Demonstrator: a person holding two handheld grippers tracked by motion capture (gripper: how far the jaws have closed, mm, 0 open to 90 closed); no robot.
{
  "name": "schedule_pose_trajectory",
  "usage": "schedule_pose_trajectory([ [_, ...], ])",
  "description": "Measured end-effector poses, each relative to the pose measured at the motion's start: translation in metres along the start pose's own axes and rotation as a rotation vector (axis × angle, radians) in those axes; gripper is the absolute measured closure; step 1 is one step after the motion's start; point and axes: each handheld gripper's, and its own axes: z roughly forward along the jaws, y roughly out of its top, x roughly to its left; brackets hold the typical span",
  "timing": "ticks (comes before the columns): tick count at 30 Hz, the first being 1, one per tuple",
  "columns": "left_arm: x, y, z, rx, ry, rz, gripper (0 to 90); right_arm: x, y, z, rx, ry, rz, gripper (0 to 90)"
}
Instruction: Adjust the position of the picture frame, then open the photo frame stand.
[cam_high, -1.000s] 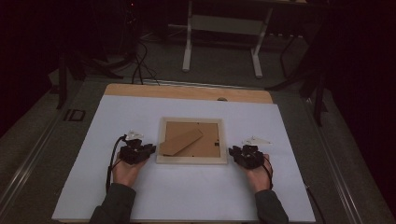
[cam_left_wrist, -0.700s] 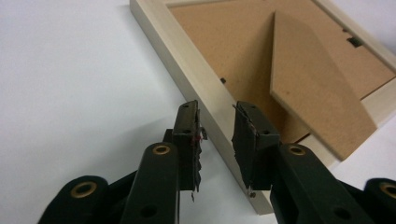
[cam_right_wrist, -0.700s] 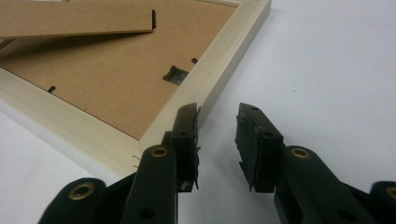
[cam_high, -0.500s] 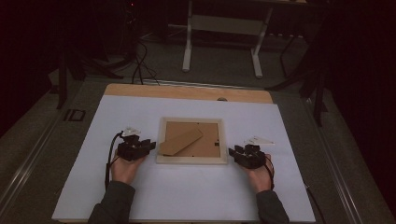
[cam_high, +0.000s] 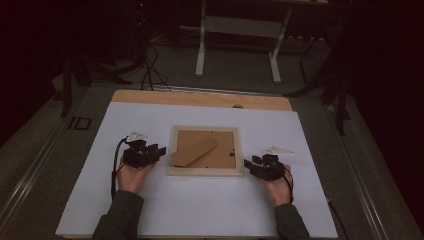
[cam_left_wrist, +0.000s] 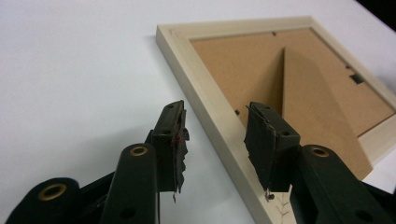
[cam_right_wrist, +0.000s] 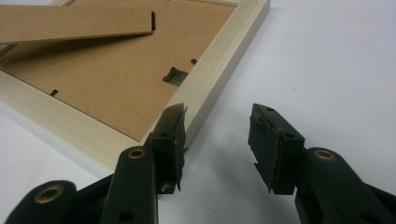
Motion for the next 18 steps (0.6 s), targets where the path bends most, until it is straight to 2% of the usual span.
schedule_pose_trajectory([
  [10, -0.006, 0.012, -0.004, -0.02, -0.033, 0.013, 57.3, -0.001, 0.001, -0.002, -0.006, -0.005, -0.001, 54.5],
  [11, -0.008, 0.016, -0.004, -0.019, -0.036, 0.031, 57.3, -0.001, 0.002, -0.002, -0.008, -0.006, 0.001, 54.4],
  [18, -0.012, 0.025, -0.004, -0.018, -0.068, 0.047, 57.5, 0.001, 0.003, -0.003, -0.01, -0.003, -0.003, 53.0],
])
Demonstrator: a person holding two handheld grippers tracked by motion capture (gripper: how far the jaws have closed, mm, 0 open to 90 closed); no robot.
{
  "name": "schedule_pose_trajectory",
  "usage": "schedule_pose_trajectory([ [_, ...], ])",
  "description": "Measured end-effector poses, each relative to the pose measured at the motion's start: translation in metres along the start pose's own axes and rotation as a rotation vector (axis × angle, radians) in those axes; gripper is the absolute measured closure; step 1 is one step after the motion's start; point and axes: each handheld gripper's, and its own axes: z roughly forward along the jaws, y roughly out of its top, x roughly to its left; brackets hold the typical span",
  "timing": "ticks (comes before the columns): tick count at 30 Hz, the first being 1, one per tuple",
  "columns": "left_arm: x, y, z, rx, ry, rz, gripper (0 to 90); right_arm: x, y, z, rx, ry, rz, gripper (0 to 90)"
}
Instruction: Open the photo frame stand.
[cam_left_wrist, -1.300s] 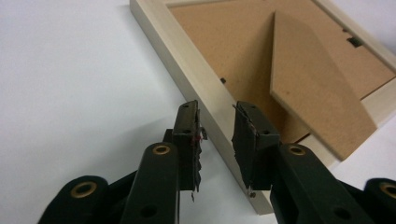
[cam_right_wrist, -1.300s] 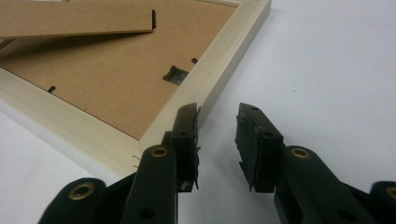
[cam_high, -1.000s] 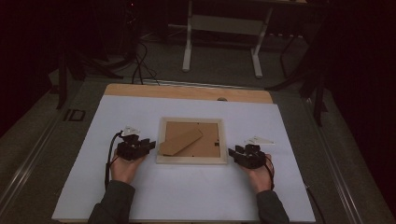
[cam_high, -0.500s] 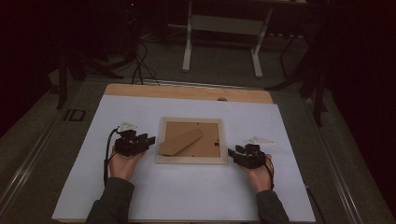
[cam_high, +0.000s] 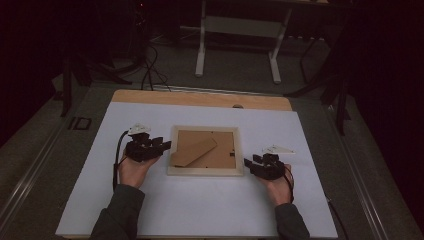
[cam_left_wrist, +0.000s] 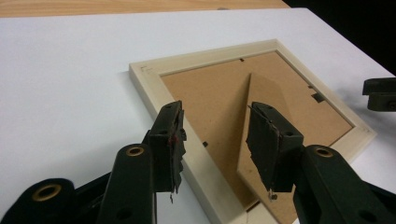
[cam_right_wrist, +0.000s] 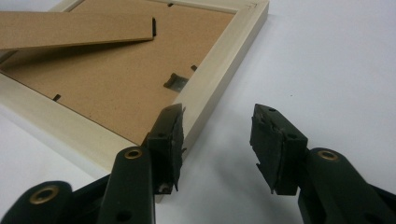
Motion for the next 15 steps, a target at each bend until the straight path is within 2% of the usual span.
schedule_pose_trajectory([
  [3, -0.001, 0.004, 0.001, 0.001, -0.023, -0.013, 57.4, 0.0, 0.0, -0.001, -0.004, 0.001, 0.005, 52.4],
  [7, -0.002, 0.011, 0.004, 0.017, -0.033, 0.002, 61.1, -0.001, 0.0, 0.0, 0.004, -0.002, 0.005, 51.7],
  [13, -0.002, 0.017, 0.009, 0.024, -0.047, -0.004, 60.1, -0.001, 0.0, 0.002, 0.01, 0.002, 0.0, 51.5],
  [15, -0.003, 0.018, 0.011, 0.022, -0.071, -0.005, 58.4, 0.0, -0.001, 0.003, 0.011, 0.002, -0.001, 51.6],
])
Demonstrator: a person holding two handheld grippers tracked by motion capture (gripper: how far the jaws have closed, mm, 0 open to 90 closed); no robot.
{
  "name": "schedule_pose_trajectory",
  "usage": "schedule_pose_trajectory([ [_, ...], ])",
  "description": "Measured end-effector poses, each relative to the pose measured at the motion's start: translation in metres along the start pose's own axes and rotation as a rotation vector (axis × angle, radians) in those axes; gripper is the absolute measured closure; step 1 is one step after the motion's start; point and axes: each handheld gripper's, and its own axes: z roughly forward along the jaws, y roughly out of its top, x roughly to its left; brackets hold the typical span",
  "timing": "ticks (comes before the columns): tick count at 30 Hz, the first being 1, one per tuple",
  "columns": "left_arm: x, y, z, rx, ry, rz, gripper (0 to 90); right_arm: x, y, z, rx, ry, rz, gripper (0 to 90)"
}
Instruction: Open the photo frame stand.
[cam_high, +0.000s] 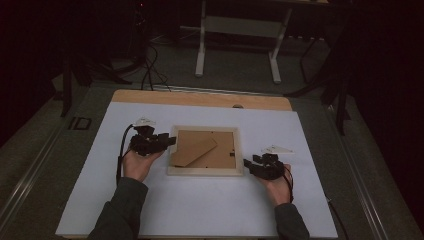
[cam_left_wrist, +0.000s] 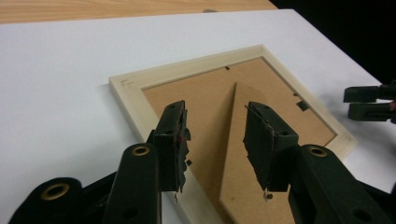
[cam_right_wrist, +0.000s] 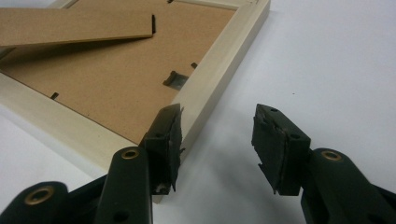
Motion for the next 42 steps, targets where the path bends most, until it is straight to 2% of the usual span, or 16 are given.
schedule_pose_trajectory([
  [2, -0.002, 0.001, 0.004, 0.006, -0.043, 0.005, 57.0, 0.002, 0.0, 0.001, 0.001, 0.002, -0.004, 51.6],
  [3, -0.002, 0.001, 0.004, 0.006, -0.043, 0.005, 56.0, 0.002, 0.0, 0.001, 0.001, 0.002, -0.004, 51.6],
  [10, -0.005, 0.005, 0.017, 0.052, -0.113, 0.044, 53.9, 0.002, 0.0, 0.001, -0.001, 0.007, -0.006, 51.4],
  [14, -0.007, 0.006, 0.025, 0.086, -0.106, 0.066, 50.7, 0.001, 0.0, 0.0, -0.003, 0.005, 0.003, 51.4],
  [24, -0.005, 0.008, 0.038, 0.111, -0.118, 0.047, 46.3, 0.0, 0.0, 0.001, 0.003, 0.003, 0.003, 51.4],
  [27, -0.005, 0.008, 0.042, 0.132, -0.121, 0.055, 45.3, 0.0, -0.001, 0.002, 0.007, 0.003, 0.001, 51.4],
  [35, -0.001, 0.005, 0.057, 0.16, -0.131, 0.034, 45.3, 0.001, -0.001, 0.002, 0.01, 0.005, 0.001, 51.4],
  [42, -0.005, 0.004, 0.066, 0.203, -0.131, 0.061, 47.2, -0.001, -0.001, 0.001, 0.005, 0.005, 0.003, 51.4],
])
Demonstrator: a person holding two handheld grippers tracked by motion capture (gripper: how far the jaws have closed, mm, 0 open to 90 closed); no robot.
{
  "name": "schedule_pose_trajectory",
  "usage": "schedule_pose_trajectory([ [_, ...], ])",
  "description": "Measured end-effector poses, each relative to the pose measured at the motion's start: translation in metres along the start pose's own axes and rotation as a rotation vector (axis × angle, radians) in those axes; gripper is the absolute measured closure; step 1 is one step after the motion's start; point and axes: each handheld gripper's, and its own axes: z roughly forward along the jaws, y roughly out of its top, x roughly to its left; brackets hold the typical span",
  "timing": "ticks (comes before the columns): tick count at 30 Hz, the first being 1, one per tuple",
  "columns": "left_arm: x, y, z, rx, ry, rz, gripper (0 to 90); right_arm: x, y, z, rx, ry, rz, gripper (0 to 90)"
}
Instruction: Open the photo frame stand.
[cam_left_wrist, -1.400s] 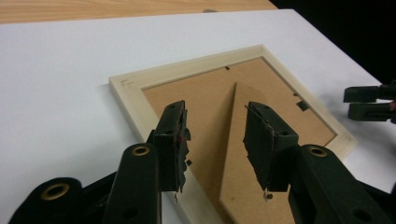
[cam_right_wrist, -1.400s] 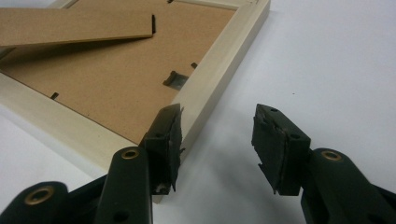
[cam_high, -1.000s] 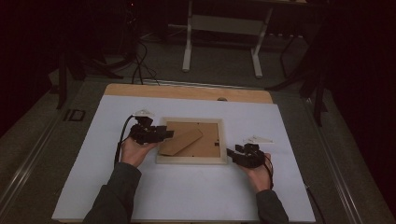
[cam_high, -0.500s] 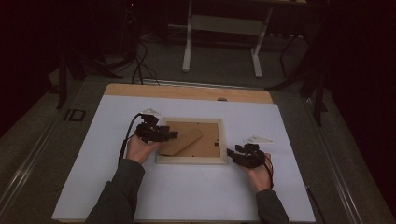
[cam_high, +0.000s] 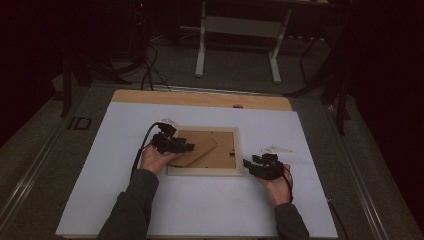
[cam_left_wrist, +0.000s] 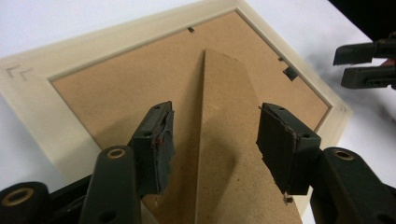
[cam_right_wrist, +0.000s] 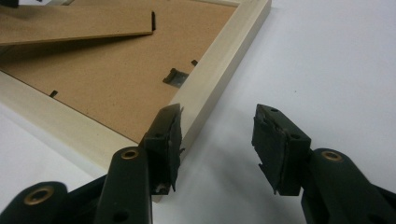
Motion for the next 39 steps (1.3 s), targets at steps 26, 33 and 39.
schedule_pose_trajectory([
  [26, -0.009, -0.001, 0.022, 0.063, -0.04, 0.043, 46.3, -0.001, 0.0, 0.001, 0.006, 0.001, 0.003, 51.0],
  [33, -0.014, -0.002, 0.024, 0.101, -0.024, 0.088, 39.5, -0.001, -0.001, 0.001, 0.007, 0.0, 0.004, 50.9],
  [39, -0.015, -0.002, 0.025, 0.119, -0.009, 0.1, 39.5, -0.001, -0.001, 0.002, 0.012, 0.0, 0.005, 50.8],
])
